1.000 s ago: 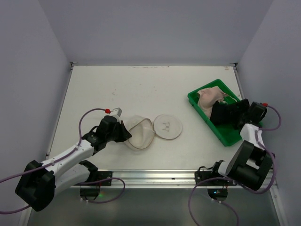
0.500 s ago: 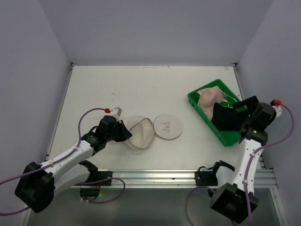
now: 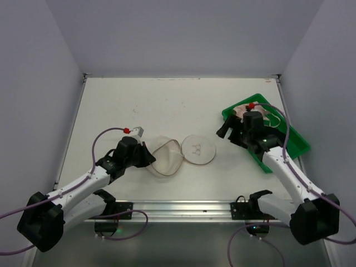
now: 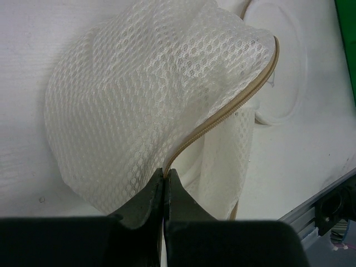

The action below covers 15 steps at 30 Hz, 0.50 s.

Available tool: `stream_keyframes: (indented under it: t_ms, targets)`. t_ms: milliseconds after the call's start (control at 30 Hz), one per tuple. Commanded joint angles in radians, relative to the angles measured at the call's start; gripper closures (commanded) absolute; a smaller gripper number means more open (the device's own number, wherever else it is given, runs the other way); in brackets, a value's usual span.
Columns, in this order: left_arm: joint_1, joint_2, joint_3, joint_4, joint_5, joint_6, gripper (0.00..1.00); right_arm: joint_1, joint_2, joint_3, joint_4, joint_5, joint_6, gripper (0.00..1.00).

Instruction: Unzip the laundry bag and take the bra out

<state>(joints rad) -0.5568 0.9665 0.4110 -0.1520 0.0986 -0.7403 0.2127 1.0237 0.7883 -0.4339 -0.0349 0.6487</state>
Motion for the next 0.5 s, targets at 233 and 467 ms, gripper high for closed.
stream_keyframes:
  t_ms: [233, 467]
  targets:
    - [0.005, -0.043, 0.006, -0.034, -0.025, 0.004, 0.99, 0.277, 0.398, 0.080, -0.019, 0.231, 0.152, 0.12]
    - [0.008, -0.069, 0.006, -0.063, -0.059, 0.018, 0.99, 0.315, 0.550, 0.117, -0.014, 0.225, 0.189, 0.24]
